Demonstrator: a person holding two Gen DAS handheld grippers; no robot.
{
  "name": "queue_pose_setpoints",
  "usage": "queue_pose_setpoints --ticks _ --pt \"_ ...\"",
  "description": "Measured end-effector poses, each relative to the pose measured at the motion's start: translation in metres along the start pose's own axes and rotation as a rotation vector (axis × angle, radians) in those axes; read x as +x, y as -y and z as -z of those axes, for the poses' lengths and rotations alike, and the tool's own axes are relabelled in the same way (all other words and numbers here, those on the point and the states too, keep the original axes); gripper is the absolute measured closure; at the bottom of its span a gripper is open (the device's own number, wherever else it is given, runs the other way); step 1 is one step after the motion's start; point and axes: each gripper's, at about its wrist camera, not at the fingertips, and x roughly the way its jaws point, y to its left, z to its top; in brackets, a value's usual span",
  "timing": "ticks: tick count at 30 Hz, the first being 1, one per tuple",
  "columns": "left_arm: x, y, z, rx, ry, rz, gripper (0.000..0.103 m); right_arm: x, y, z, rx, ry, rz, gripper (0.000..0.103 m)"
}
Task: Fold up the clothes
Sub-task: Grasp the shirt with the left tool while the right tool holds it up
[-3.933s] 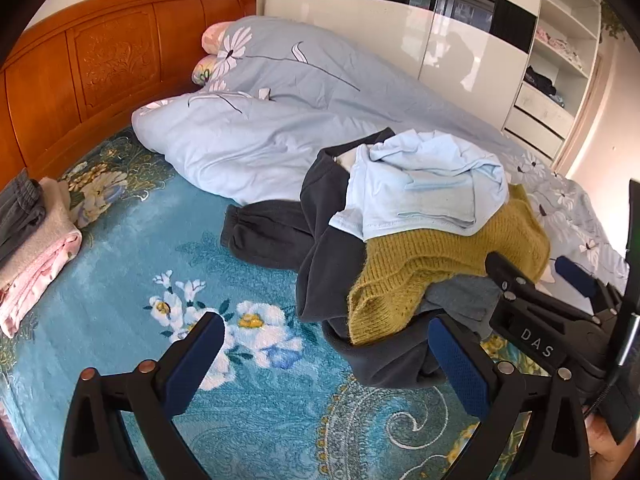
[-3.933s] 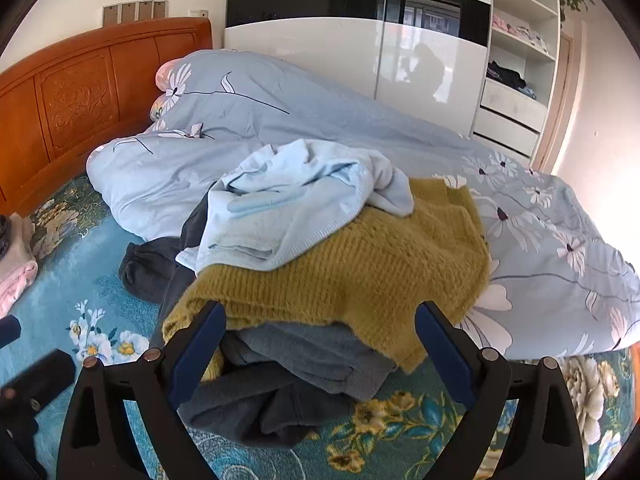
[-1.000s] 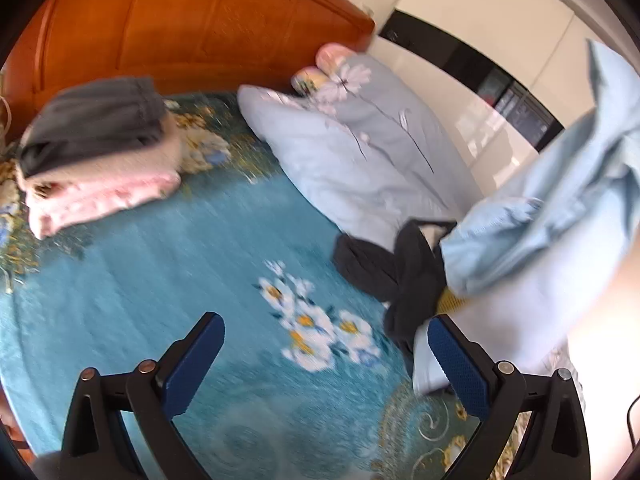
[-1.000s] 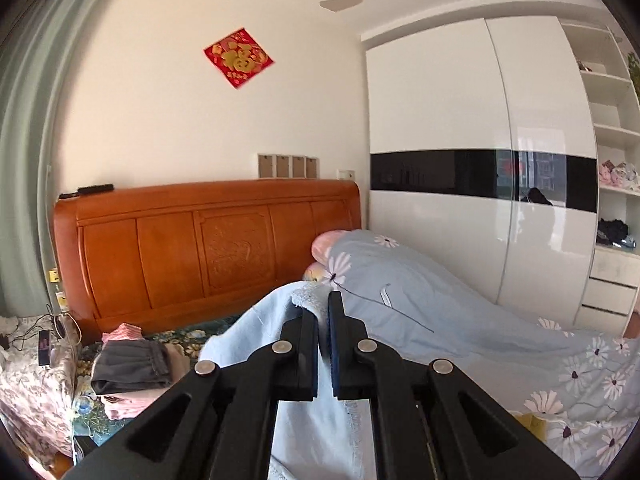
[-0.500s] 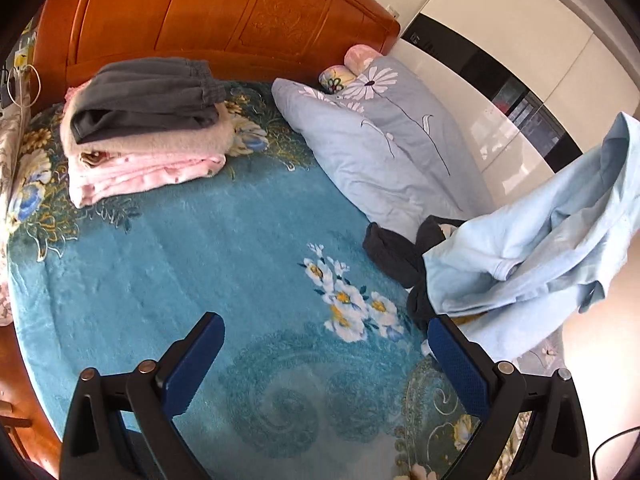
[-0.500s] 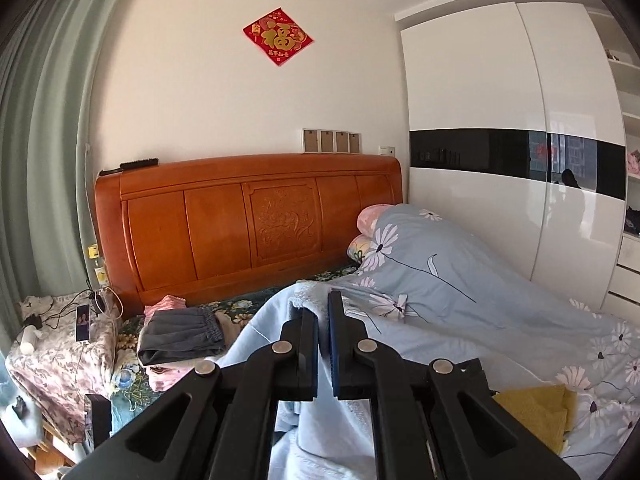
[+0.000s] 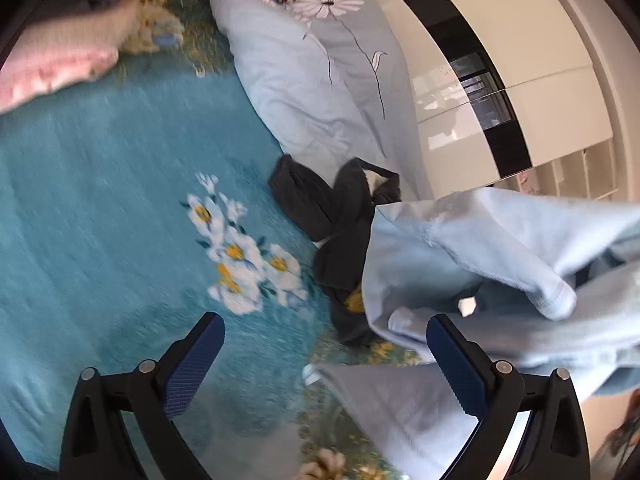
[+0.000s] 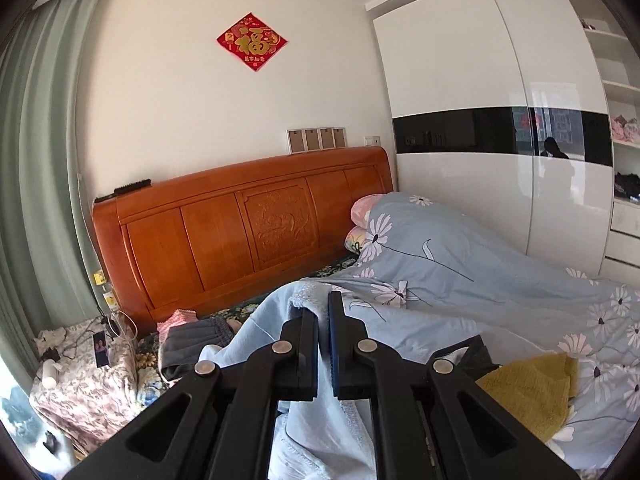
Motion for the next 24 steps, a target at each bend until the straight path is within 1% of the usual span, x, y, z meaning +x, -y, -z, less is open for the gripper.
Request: queue_pose_setpoints --ticks 1,3,4,5,6,7,8,9,12,14,17,19,21,24 --pt "0.007 -0.005 0.002 -0.052 -0.015 0.055 0.003 -0.004 -0.002 -0.001 0.004 0.005 -0.013 0.099" --pt "0.018 -0.013 0.006 -0.141 -0.031 0.132 0.013 -0.01 -0.008 -0.003 -0.022 0.013 -0.021 0.099" --pt "0.023 -0.013 0.01 -0.167 -0.038 0.159 0.026 -0.013 -0.011 -0.003 -0.034 0.017 -0.03 0.099" --pt "0.028 -0.012 0.013 -0.189 -0.046 0.184 0.043 -0.016 -0.013 -0.003 -0.041 0.018 -0.043 0.099" --pt "0.032 -0.008 0.017 -0.194 -0.051 0.202 0.054 -0.018 -0.015 -0.002 -0.048 0.017 -0.049 0.099" --pt "0.035 -0.003 0.022 -0.191 -0.055 0.216 0.075 -0.021 -0.016 0.0 -0.058 0.018 -0.049 0.099" --pt "0.036 0.004 0.026 -0.175 -0.053 0.212 0.093 -0.023 -0.017 0.001 -0.065 0.018 -0.047 0.099" --pt "0.034 0.011 0.029 -0.141 -0.044 0.192 0.1 -0.024 -0.016 0.003 -0.066 0.015 -0.043 0.099" --pt "0.017 0.028 0.031 -0.033 0.01 0.109 0.101 -0.025 -0.004 0.009 -0.032 -0.007 -0.021 0.099" --pt "-0.007 0.035 0.026 0.022 0.073 0.048 0.101 -0.027 0.008 0.015 0.008 -0.017 0.01 0.099" --pt "-0.052 0.051 0.008 0.11 0.182 -0.041 0.101 -0.035 0.026 0.027 0.09 -0.019 0.041 0.099" --pt "-0.086 0.071 -0.006 0.21 0.268 -0.109 0.102 -0.042 0.035 0.035 0.111 -0.015 0.074 0.099" --pt "-0.121 0.097 -0.018 0.315 0.355 -0.162 0.102 -0.047 0.043 0.044 0.106 -0.016 0.133 0.099" --pt "-0.165 0.131 -0.029 0.434 0.457 -0.214 0.102 -0.049 0.062 0.057 0.184 -0.038 0.16 0.099"
